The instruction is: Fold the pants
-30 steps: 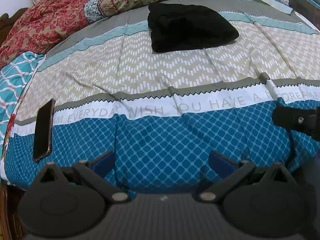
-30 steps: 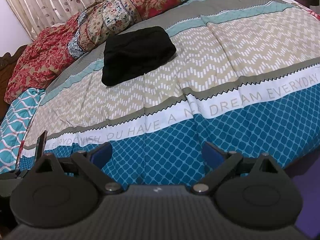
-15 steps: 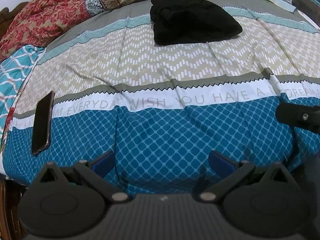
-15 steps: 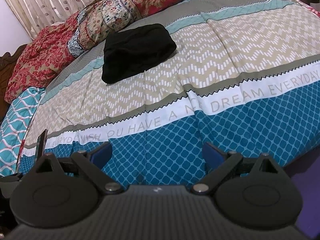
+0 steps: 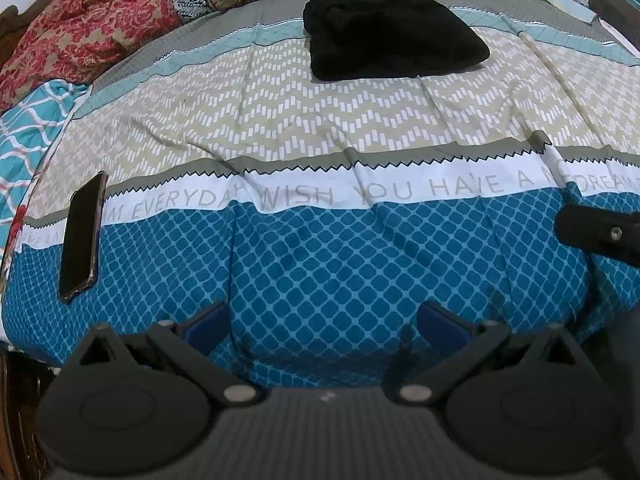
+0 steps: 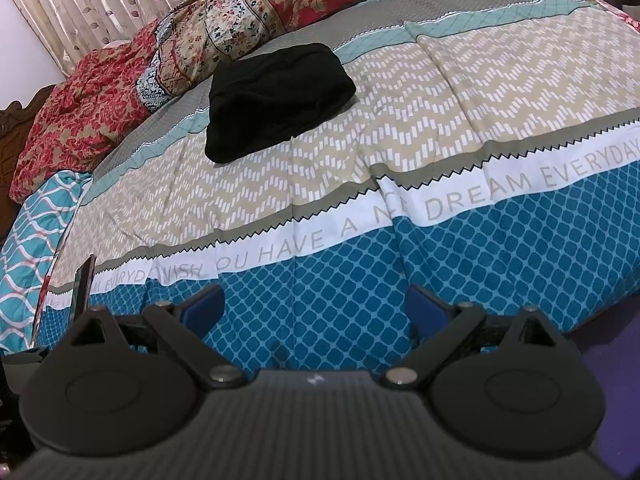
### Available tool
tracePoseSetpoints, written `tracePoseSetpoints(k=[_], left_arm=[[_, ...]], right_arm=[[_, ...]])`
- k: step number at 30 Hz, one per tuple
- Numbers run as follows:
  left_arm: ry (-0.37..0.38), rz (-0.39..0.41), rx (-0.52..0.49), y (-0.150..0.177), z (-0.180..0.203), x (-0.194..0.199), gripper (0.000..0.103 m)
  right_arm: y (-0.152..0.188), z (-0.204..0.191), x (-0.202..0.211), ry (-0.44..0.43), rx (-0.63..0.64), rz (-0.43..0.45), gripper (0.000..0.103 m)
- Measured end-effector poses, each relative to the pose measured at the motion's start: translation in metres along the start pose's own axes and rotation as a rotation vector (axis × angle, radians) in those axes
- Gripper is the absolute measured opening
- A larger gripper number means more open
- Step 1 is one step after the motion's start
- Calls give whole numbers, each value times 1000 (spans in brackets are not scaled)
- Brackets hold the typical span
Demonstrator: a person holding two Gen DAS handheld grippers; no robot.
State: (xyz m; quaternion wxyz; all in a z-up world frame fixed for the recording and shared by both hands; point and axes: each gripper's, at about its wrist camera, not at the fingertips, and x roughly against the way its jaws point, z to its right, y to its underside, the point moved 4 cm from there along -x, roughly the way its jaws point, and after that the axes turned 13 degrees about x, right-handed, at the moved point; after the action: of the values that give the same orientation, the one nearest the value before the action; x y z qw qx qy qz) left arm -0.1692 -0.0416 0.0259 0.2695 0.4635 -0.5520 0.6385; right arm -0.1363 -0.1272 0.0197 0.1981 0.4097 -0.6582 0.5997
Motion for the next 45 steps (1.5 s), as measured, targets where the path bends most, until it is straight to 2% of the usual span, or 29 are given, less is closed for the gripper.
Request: tracePoseSetpoints(k=[30, 37, 45], left_arm=[[0, -11, 16, 1, -5, -1, 103], [30, 19, 24, -6, -2, 8, 103], [72, 98, 17, -26, 6, 30, 103]], right_arm=[[-2, -2, 2, -5, 25, 2, 98], [-11, -6, 13, 17, 56, 67, 98], [-34, -8, 42, 48, 95, 194, 98]])
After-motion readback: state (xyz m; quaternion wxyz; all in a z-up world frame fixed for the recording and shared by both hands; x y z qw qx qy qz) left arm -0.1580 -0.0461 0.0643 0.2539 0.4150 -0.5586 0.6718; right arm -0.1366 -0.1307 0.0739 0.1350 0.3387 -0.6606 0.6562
